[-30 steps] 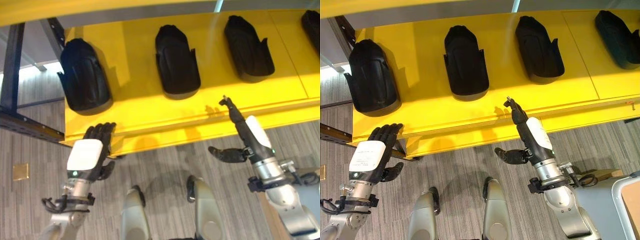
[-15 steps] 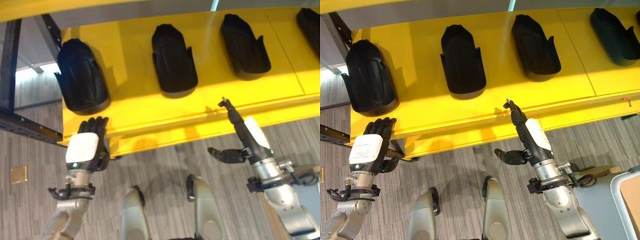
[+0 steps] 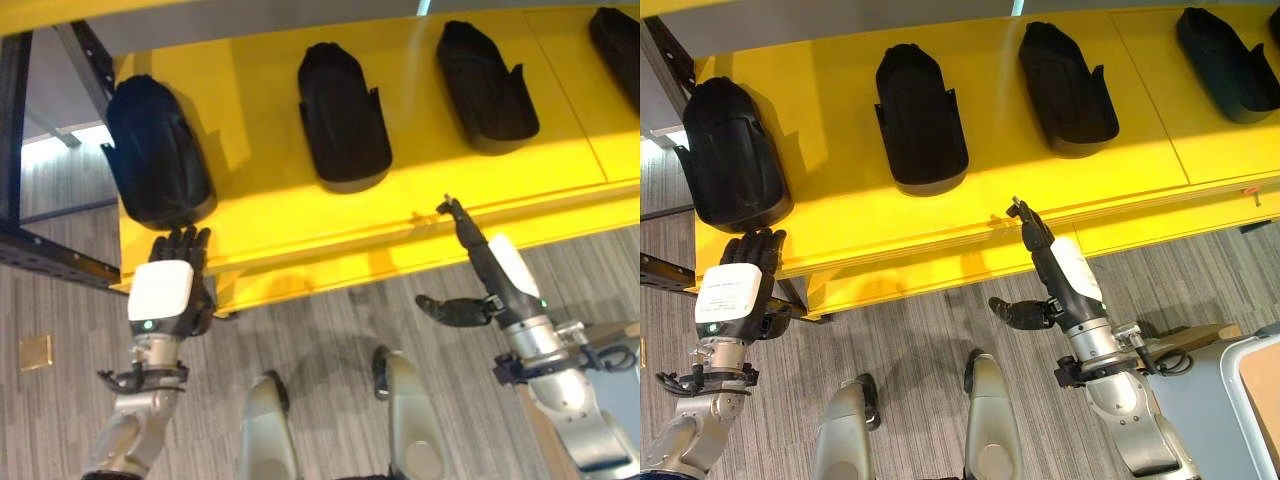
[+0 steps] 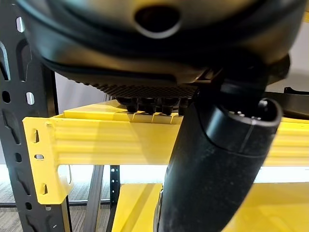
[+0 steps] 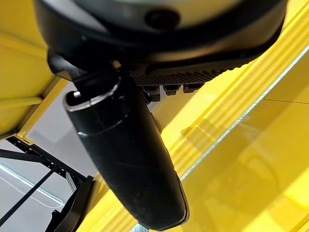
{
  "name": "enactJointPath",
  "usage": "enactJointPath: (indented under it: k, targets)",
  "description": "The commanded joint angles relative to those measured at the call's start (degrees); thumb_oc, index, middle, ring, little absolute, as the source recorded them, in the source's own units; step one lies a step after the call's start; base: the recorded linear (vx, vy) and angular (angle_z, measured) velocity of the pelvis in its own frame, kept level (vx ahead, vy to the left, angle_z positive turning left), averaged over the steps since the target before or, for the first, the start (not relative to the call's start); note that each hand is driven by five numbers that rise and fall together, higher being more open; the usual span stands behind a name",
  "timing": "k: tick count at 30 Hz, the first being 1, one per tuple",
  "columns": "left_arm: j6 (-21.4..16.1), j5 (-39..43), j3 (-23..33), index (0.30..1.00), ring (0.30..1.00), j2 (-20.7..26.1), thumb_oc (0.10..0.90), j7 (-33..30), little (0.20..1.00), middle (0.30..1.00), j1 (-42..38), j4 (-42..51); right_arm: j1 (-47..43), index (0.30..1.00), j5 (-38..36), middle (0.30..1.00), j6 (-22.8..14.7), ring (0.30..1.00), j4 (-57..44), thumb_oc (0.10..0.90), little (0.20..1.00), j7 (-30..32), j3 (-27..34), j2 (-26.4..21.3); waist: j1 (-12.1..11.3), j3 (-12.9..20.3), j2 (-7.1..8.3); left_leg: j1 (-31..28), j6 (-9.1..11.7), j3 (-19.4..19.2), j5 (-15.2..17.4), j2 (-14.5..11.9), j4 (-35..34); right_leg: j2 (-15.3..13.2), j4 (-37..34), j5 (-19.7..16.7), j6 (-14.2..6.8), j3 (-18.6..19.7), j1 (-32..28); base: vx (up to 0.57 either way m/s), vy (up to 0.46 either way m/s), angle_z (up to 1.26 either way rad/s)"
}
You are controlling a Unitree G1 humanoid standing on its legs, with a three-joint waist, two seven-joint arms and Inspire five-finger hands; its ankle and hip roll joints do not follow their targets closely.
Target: Move parts from the plastic box to the shelf.
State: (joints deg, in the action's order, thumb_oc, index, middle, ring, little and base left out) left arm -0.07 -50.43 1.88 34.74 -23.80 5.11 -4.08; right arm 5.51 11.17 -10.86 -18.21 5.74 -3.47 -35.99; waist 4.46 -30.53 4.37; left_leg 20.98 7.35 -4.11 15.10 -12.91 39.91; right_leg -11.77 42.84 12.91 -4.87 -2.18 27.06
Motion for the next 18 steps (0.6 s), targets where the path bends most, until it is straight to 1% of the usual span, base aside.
enactJointPath:
  k: [1,6,12,18]
  targets:
    - [3.02,0.17,3.25,1.0,1.0,3.82,0.9,-2.4,1.0,1.0,0.97,-2.73,-4.58,1.0,-0.49,1.0,-4.12,1.0,-3.83,0.9,1.0,2.78,1.49,0.25,-0.1,5.15,2.25,0.55,1.64,3.51,-4.33,-2.42,-2.67,-4.82,-2.99,-2.91,-4.15,3.96,-2.87,0.0,0.0,0.0]
    - [3.83,0.15,4.04,1.0,1.0,4.18,0.9,-2.49,1.0,1.0,0.74,-3.48,-4.45,1.0,-0.74,1.0,-4.1,1.0,-3.9,0.9,1.0,2.47,1.47,0.11,-0.04,5.09,2.29,0.62,1.61,3.53,-4.28,-2.36,-2.56,-4.89,-2.83,-2.88,-4.14,4.01,-2.81,0.0,0.0,0.0]
    - [5.53,1.09,4.68,1.0,1.0,4.94,0.9,-3.2,1.0,1.0,-1.36,-7.83,-4.53,1.0,-1.49,1.0,-4.1,1.0,-3.81,0.9,1.0,1.86,1.16,-0.03,0.4,5.12,2.37,0.96,1.68,3.51,-4.18,-2.42,-2.06,-4.82,-2.6,-2.98,-4.13,4.26,-2.49,0.0,0.011,0.0]
    - [6.45,1.7,4.88,1.0,1.0,5.34,0.9,-3.59,1.0,1.0,-2.73,-10.09,-4.49,1.0,-1.74,1.0,-4.12,1.0,-4.05,0.9,1.0,1.57,1.03,-0.07,0.71,5.16,2.41,0.97,1.69,3.41,-4.17,-2.47,-1.79,-4.69,-2.49,-3.09,-4.21,4.54,-2.18,0.0,0.014,-0.02]
